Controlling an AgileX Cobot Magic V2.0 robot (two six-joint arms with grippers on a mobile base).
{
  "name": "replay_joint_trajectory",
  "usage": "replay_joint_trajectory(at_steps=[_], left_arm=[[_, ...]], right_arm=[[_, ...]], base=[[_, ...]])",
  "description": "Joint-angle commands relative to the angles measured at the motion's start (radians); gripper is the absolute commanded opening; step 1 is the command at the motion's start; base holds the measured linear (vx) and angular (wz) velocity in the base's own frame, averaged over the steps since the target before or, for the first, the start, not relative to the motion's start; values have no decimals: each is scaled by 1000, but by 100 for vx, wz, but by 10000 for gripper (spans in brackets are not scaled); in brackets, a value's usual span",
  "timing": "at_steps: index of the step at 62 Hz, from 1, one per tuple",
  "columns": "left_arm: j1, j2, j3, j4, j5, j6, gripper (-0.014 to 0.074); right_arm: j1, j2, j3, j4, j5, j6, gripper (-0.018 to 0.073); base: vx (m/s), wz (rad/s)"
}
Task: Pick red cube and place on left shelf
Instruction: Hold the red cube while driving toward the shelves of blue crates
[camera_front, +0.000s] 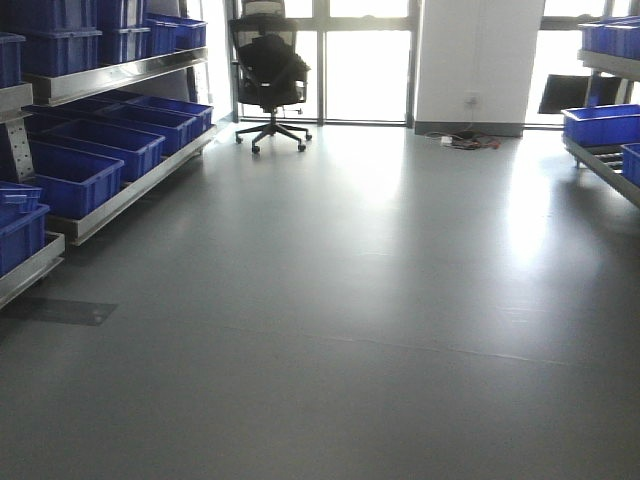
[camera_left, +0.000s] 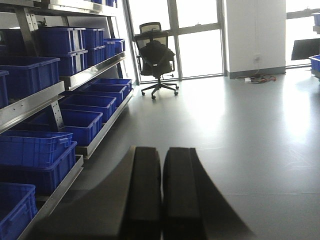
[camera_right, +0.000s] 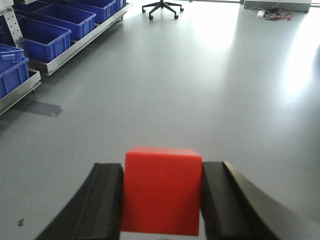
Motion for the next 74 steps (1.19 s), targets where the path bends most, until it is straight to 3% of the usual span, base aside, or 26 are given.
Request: replay_joint_trajectory(at_steps=[1, 74], left_arm=[[-1, 8, 22, -10, -83, 1, 106], [-1, 8, 22, -10, -83, 1, 106]], right_arm=[[-4, 9, -32, 0, -88, -8, 70], [-4, 9, -32, 0, -88, -8, 70]], base=[[60, 22], [58, 35]])
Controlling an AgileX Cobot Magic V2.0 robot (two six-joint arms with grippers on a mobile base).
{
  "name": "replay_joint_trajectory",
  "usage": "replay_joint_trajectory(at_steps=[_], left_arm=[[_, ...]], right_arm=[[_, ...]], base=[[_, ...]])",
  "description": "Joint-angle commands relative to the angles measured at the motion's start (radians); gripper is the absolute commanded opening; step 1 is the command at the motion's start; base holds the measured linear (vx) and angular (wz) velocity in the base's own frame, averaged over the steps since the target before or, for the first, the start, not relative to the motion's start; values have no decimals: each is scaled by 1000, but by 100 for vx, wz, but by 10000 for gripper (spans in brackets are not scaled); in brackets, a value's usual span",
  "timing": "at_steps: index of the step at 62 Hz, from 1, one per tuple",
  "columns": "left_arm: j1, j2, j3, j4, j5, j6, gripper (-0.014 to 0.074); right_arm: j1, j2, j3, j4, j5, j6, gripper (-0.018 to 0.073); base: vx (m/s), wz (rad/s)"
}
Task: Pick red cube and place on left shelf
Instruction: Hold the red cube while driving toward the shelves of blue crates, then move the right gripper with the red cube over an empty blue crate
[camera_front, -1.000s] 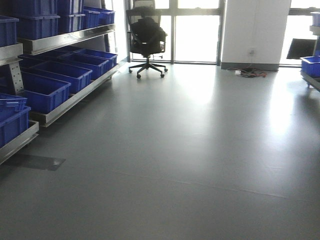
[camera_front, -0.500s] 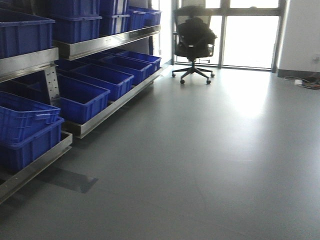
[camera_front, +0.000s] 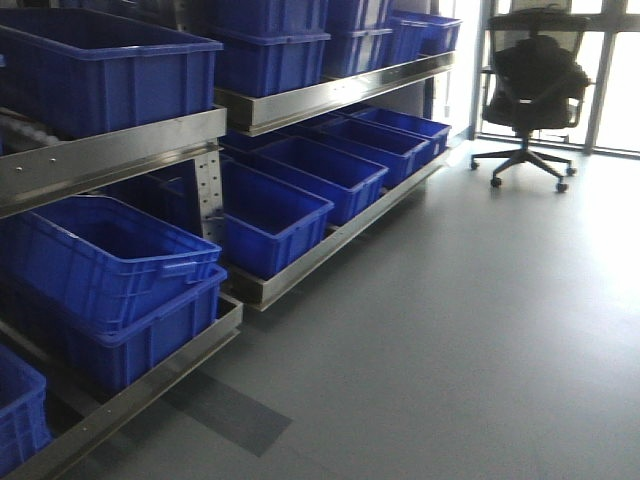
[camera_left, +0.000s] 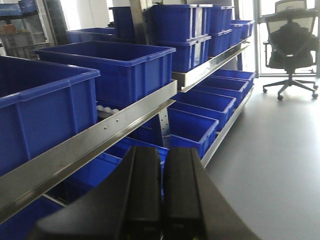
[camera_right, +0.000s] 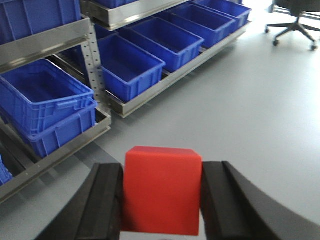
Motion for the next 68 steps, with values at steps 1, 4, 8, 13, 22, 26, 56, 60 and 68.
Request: replay_joint_trajectory(at_steps=[1, 4, 8, 13, 22, 26, 56, 60, 68], left_arm=[[-1, 8, 22, -10, -83, 1, 106], [-1, 8, 22, -10, -83, 1, 106], [-1, 8, 22, -10, -83, 1, 106], [-1, 8, 22, -10, -83, 1, 106], [-1, 8, 22, -10, -83, 1, 106], [-1, 8, 22, -10, -83, 1, 106], [-1, 8, 22, -10, -83, 1, 106], [-1, 8, 22, -10, -83, 1, 106], [-1, 8, 22, -10, -83, 1, 106]], right_arm=[[-4, 9, -32, 0, -89, -8, 70], [-4, 9, -32, 0, -89, -8, 70], [-4, 9, -32, 0, -89, -8, 70], [-4, 9, -32, 0, -89, -8, 70], [-4, 9, -32, 0, -89, -8, 70], [-4, 9, -32, 0, -89, -8, 70], [-4, 9, -32, 0, -89, -8, 70], [-4, 9, -32, 0, -89, -8, 70], [-4, 9, -32, 0, -89, -8, 70]], base=[[52, 46], [51, 46], [49, 49], [47, 54], [42, 63], [39, 66], [30, 67], [23, 64], [21, 52]])
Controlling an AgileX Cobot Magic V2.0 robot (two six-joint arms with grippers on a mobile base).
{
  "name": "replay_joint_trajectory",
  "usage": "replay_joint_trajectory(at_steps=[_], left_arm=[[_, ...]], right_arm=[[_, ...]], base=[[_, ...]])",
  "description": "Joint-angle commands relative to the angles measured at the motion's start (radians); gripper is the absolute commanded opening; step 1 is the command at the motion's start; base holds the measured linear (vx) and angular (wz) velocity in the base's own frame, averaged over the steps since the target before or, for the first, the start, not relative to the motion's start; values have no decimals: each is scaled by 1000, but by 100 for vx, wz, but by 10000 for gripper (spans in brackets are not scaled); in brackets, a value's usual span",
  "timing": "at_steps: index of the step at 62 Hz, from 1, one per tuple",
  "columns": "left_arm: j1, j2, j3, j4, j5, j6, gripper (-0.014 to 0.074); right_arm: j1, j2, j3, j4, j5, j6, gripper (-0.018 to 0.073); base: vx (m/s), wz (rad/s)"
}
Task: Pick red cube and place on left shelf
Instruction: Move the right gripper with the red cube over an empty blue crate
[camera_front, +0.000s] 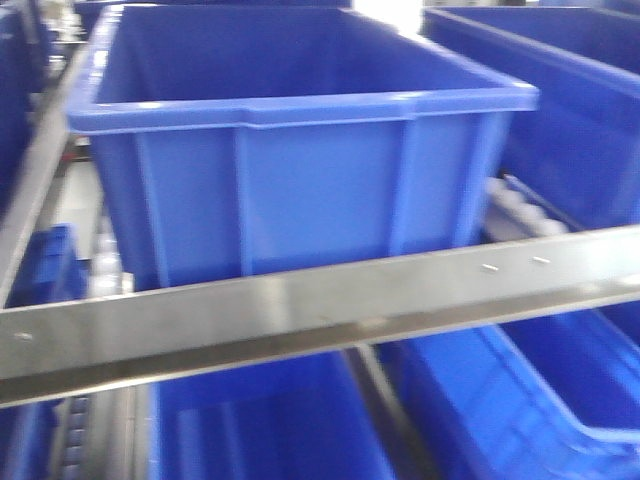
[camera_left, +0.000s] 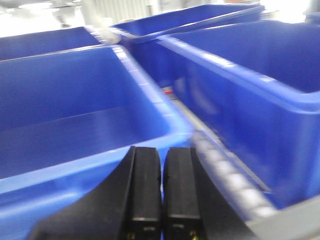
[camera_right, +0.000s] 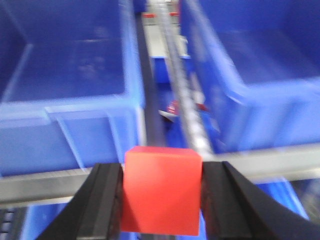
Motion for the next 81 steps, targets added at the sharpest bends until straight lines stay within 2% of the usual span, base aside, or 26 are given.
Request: replay_joint_trajectory(at_steps=[1, 29, 81], left_arm=[[-1, 8, 22, -10, -83, 1, 106], [-1, 8, 22, -10, -83, 1, 106], [-1, 8, 22, -10, -83, 1, 106]], right_arm=[[-4, 9, -32, 0, -89, -8, 70], [-4, 9, -32, 0, -89, -8, 70], [-4, 9, -32, 0, -89, -8, 70]], base=[[21, 54], [16, 44], [3, 7]])
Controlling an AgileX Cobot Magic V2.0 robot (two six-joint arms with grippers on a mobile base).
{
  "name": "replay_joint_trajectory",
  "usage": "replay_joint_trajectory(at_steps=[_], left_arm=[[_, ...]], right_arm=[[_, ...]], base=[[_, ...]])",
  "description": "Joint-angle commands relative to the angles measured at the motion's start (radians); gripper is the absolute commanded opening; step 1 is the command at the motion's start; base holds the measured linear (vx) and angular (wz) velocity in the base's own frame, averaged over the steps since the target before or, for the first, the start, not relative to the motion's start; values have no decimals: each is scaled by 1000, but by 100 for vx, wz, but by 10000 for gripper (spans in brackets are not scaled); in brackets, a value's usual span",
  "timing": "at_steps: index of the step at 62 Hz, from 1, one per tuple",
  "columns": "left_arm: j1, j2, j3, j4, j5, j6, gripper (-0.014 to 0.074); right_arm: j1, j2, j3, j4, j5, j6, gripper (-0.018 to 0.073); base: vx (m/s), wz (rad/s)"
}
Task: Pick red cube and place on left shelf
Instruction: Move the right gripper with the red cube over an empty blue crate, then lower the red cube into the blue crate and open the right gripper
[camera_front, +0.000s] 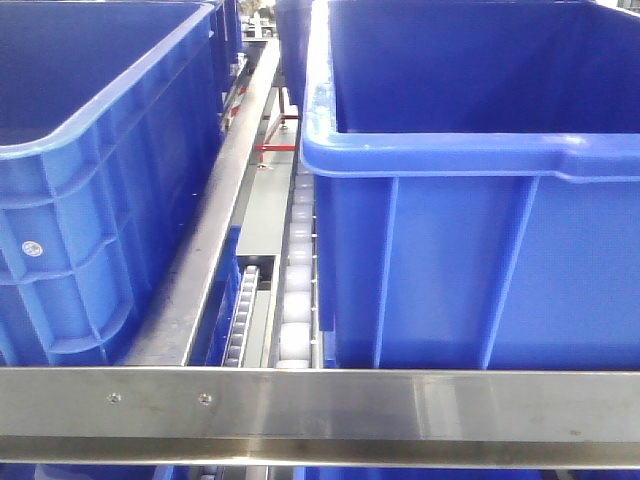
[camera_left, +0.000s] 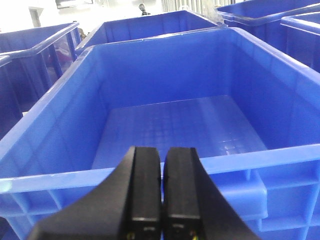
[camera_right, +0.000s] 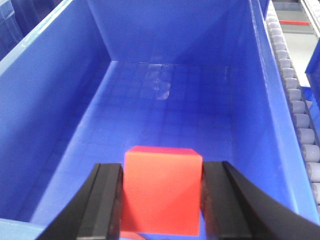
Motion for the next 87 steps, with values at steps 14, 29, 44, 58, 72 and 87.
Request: replay_joint_trajectory(at_steps=[14, 29, 44, 58, 72, 87], left_arm=[[-1, 8, 22, -10, -83, 1, 106], [-1, 8, 22, -10, -83, 1, 106], [-1, 8, 22, -10, -83, 1, 106], [-1, 8, 22, -10, -83, 1, 106], [-1, 8, 22, -10, -83, 1, 106], [-1, 8, 22, -10, -83, 1, 106]], right_arm=[[-4, 9, -32, 0, -89, -8, 70], [-4, 9, -32, 0, -89, -8, 70], [-4, 10, -32, 0, -99, -8, 70], [-4, 129, -45, 0, -188, -8, 81], [-4, 389, -143, 0, -281, -8, 449], [-4, 590, -276, 0, -266, -8, 624]], base=[[0, 0], [0, 0], [0, 0], [0, 0], [0, 0], [0, 0]])
